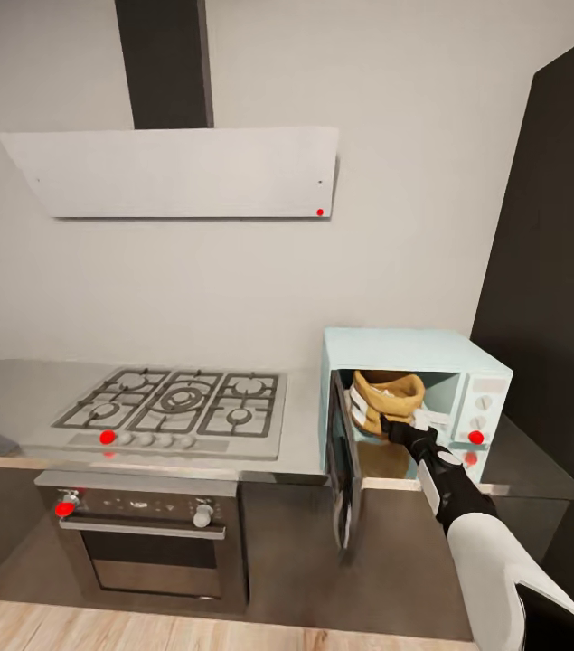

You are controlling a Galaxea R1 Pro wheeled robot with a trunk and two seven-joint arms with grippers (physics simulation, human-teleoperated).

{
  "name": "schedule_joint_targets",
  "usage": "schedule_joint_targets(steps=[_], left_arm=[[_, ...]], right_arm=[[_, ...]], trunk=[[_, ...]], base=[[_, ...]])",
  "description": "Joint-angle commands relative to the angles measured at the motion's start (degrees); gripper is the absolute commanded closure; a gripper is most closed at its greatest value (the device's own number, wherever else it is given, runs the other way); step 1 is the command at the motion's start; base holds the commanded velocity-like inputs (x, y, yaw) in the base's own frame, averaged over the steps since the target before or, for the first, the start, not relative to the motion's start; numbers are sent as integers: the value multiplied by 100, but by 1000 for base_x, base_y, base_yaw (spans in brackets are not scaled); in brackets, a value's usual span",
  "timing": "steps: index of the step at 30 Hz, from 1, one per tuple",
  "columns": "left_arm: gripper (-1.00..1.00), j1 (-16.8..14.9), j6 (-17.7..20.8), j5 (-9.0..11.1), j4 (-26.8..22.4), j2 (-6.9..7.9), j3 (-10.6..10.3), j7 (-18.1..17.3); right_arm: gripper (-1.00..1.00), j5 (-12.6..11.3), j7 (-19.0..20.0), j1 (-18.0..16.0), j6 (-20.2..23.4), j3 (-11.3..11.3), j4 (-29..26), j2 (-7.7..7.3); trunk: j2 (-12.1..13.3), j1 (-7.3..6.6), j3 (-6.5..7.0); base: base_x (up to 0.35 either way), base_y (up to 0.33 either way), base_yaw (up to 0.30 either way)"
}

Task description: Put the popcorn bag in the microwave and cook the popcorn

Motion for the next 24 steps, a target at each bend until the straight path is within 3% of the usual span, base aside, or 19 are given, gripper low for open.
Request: schedule_joint_targets(steps=[1, 18, 24], left_arm=[[-100, 0, -11, 21, -4, 0, 20, -6], [-100, 0, -11, 18, -4, 7, 20, -6], [-100, 0, -11, 24, -4, -4, 27, -5]], right_arm=[[-100, 51, 34, -6, -14, -49, -3, 7], [-100, 51, 28, -6, -16, -49, -20, 37], [-100, 64, 54, -6, -3, -41, -15, 23]], trunk=[[-6, 4, -8], [-6, 4, -8], [-6, 4, -8]], base=[[246, -164, 0], [246, -165, 0], [-16, -37, 0]])
